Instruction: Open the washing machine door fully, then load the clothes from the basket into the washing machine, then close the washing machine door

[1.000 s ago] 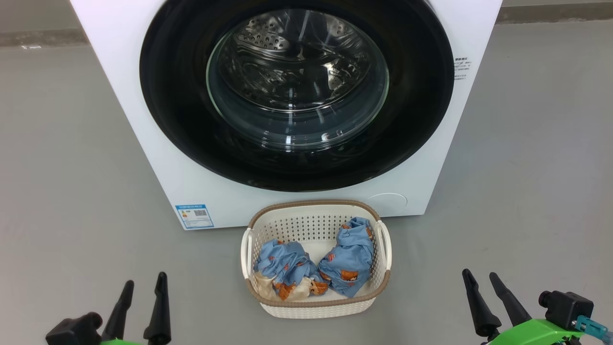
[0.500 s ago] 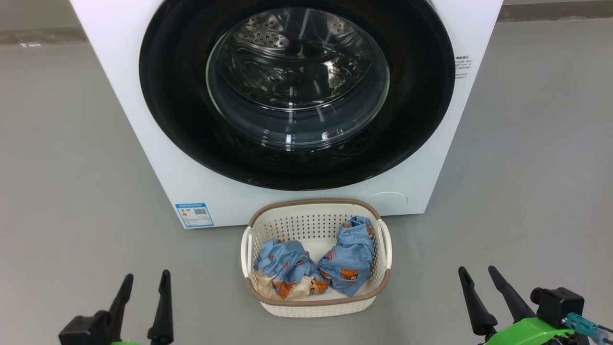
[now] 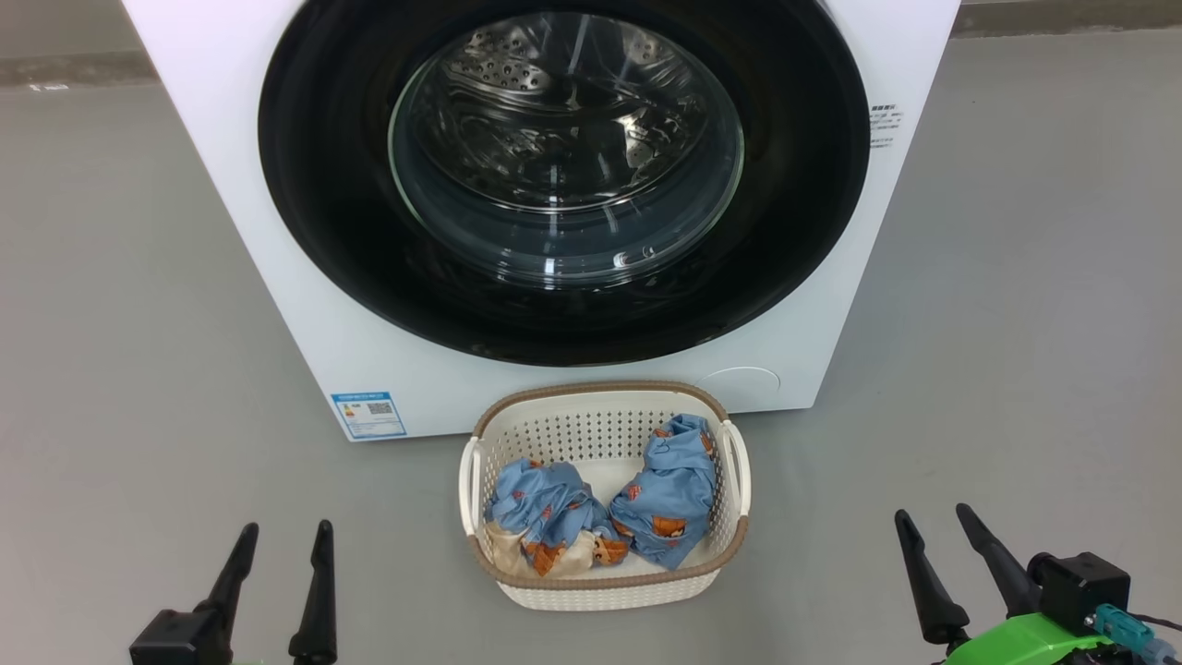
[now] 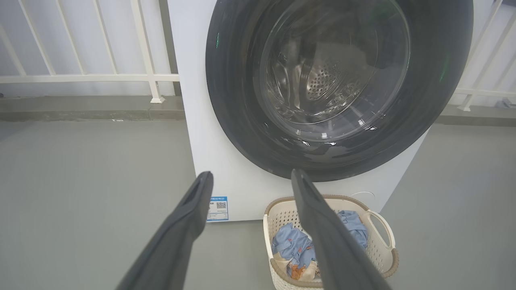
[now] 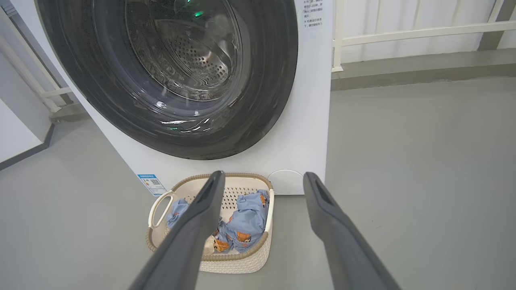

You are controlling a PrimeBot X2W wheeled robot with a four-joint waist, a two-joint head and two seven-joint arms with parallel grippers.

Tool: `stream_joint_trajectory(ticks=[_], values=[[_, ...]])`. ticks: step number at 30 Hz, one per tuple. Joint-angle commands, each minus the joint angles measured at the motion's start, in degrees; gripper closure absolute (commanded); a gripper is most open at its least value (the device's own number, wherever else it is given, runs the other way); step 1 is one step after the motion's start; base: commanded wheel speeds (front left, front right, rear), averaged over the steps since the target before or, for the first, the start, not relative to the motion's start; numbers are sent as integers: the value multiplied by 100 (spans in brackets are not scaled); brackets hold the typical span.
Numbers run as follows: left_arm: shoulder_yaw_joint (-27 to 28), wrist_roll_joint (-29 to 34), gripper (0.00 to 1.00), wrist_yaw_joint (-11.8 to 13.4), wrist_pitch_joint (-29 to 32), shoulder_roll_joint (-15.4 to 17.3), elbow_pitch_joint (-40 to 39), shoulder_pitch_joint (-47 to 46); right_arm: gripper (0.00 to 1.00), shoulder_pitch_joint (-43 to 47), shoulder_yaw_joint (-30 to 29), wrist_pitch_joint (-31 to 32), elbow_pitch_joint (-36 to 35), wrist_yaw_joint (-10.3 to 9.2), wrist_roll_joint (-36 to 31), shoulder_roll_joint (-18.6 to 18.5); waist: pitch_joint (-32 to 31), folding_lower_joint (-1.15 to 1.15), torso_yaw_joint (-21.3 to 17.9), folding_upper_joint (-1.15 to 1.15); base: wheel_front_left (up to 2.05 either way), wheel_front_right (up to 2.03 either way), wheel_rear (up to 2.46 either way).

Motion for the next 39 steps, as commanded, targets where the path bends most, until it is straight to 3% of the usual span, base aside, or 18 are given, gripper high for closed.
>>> stream_joint_trajectory(ticks=[1, 19, 39], values=[[188, 27, 0, -14, -62, 130, -115, -81, 0, -30, 77, -70, -157, 9, -31, -53, 1, 0, -13, 0, 0, 0, 0], [174, 227, 0, -14, -62, 163, -57, -90, 0, 31, -51, -70, -210, 9, -86, 20, -41, 0, -43, 0, 19, 19, -39], [192, 236, 0, -14, -62, 148, -117, -94, 0, 25, -44, -70, -254, 9, -89, 48, 1, 0, -21, 0, 113, 113, -227]])
